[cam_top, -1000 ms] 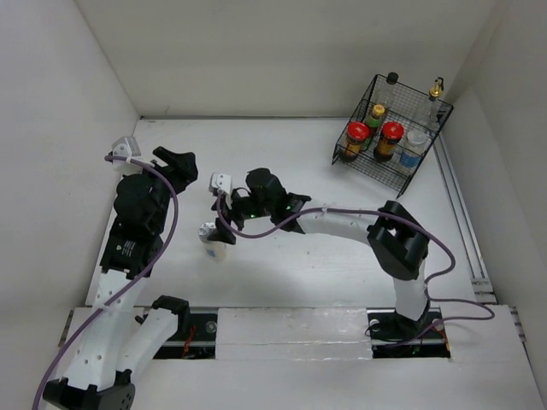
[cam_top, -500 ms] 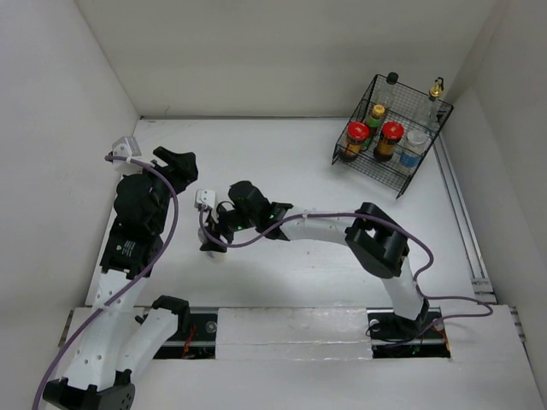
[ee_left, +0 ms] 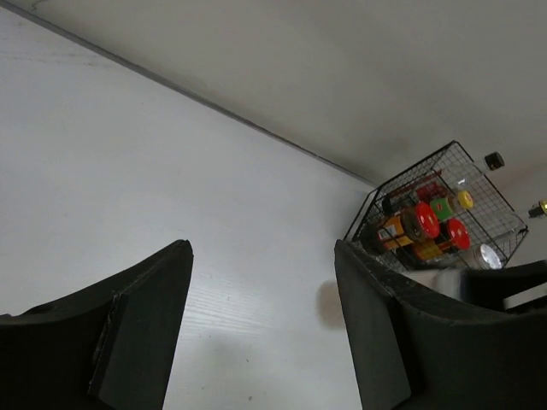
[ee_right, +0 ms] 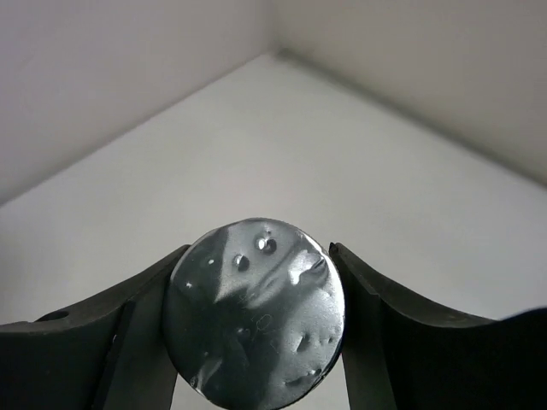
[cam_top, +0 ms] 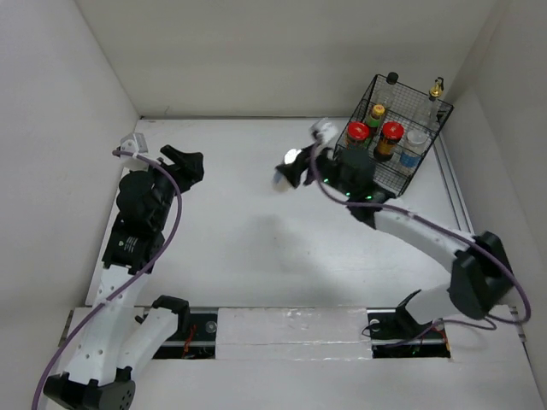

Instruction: Organize the condiment bottles

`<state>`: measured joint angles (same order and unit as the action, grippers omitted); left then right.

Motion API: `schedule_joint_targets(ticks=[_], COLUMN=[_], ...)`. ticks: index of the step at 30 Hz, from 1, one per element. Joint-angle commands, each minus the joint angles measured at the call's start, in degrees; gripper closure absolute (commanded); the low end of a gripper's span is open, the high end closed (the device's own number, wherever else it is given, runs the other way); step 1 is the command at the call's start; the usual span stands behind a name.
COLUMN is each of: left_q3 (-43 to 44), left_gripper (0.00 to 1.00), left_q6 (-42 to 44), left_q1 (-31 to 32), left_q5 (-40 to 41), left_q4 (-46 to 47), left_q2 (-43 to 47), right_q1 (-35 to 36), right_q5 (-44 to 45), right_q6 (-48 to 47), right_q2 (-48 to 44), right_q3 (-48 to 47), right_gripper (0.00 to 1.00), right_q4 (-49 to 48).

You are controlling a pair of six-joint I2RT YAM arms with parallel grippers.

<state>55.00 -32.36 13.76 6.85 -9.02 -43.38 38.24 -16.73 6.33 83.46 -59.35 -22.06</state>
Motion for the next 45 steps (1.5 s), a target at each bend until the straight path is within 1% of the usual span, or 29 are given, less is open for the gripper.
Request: schedule_joint_targets(ticks=[1, 3, 5, 6, 10, 12, 13, 16, 19, 21, 29, 36, 38, 41, 42, 45], left_q3=[0.8, 0.8, 0.8, 0.8, 0.3, 0.3, 0.3, 0.3, 0.3, 0.3, 0.3, 0.3, 0.3, 0.3, 0.3, 0.3], left_gripper=[0.37, 0.36, 0.36, 0.36, 0.35, 0.35, 0.33, 0.32, 0.31, 0.31, 0.28, 0.26, 0.26, 0.25, 0.25, 0.23], left_q6=[1.9, 1.9, 2.5, 2.5, 3.0, 3.6, 3.6, 4.1, 4.1, 4.1, 4.1, 4.7, 4.7, 4.7, 4.7, 4.7], left_q1=[-0.3, -0.3, -0.3, -0.3, -0.3, -0.3, -0.3, -0.3, -0.3, -0.3, -0.3, -0.3, -0.3, -0.3, -0.3, -0.3], left_q5=[-6.8, -8.4, -9.7, -10.7, -13.1, -14.0, -14.5, -15.1, -15.6, -16.2, -16.7, -16.7, -17.2, -17.2, -17.2, -17.2], left_q4=[3.2, 3.7, 4.3, 4.3, 5.4, 5.9, 5.9, 5.9, 6.5, 6.5, 6.5, 7.0, 7.0, 7.0, 7.0, 7.0], left_q2=[-2.3, -3.0, -3.6, -3.6, -3.6, -4.1, -4.1, -4.1, -4.6, -4.6, -5.1, -5.1, -5.1, -5.1, -5.1, -5.1], right_q1=[-6.6, -10.7, -15.0, -19.0, -27.2, -29.8, -32.2, -35.7, -37.2, -38.2, -38.2, -36.0, -35.4, -34.7, -34.7, -34.2], right_q5=[18.8, 22.5, 23.9, 24.5, 23.7, 23.7, 22.4, 20.3, 20.2, 17.0, 17.5, 19.5, 19.5, 19.5, 19.5, 20.0], right_q6=[1.1, 1.1, 1.8, 1.8, 3.8, 4.8, 4.8, 5.6, 5.6, 5.6, 5.1, 3.3, 3.3, 3.3, 3.3, 3.3], right_q2=[-10.3, -13.0, -15.2, -15.2, -15.2, -13.1, -12.3, -9.4, -6.6, -5.2, 3.1, 7.3, 8.0, 9.7, 9.7, 10.4], right_q3=[2.4, 2.4, 2.9, 2.9, 2.9, 2.3, 1.4, -0.2, -0.8, -1.4, -1.9, -3.8, -3.8, -4.4, -4.4, -4.4], right_gripper=[0.58, 0.58, 0.58, 0.58, 0.59, 0.59, 0.59, 0.6, 0.6, 0.6, 0.6, 0.6, 0.57, 0.44, 0.37, 0.27], right_q4=[-5.0, -2.6, -0.1, 0.4, 1.0, 1.0, 1.0, 0.4, 0.4, 0.4, -2.1, -2.9, -2.3, -1.8, -1.1, -0.5])
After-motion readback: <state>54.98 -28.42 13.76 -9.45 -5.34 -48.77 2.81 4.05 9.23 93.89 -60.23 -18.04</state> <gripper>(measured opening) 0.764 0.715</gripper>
